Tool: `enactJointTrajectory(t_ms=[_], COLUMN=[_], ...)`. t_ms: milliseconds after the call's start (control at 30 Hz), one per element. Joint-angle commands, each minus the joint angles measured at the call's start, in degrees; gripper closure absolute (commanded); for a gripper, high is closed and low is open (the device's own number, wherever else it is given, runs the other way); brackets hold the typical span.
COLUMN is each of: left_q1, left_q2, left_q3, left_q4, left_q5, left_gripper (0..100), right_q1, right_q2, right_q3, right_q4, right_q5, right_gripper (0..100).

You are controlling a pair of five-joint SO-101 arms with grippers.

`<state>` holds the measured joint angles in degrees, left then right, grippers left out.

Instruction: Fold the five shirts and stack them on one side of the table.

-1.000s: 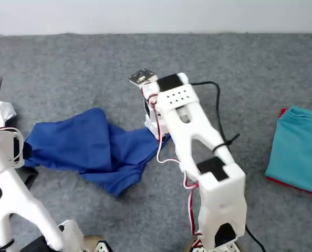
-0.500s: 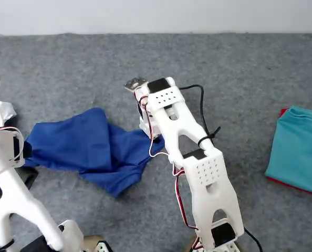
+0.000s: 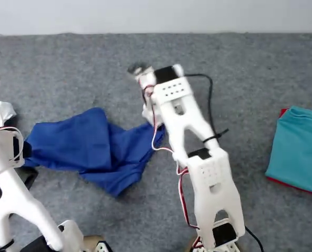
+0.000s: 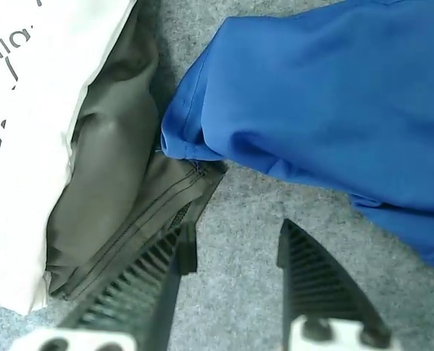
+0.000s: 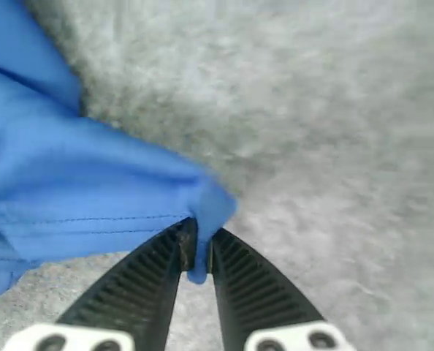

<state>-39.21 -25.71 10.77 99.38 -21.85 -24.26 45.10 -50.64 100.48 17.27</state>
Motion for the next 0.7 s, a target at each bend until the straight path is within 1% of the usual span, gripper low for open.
enactJointTrajectory(t_ms=[0,167,300,433,667], left_q1=[0.09,0.09,0.44,4.31,14.07], left_q2=[-1.67,-1.58,-1.23,-1.32,-1.23], left_q3=[-0.22,-0.22,-0.22,-0.22,0.57], left_q4=[0.53,0.53,0.53,0.62,0.62], left_q5=[0.09,0.00,0.00,0.00,0.00], left_gripper=[81,81,81,81,81], right_q1=[3.21,6.81,8.40,8.92,8.92], right_q2=[-11.82,-24.04,-32.66,-38.99,-45.93], right_q3=[-2.64,-2.64,-2.64,-2.64,-2.64], right_q4=[2.51,2.42,2.42,2.42,2.42], right_q5=[0.97,0.97,0.97,0.97,0.97], right_gripper=[99.0,99.0,99.0,99.0,99.0])
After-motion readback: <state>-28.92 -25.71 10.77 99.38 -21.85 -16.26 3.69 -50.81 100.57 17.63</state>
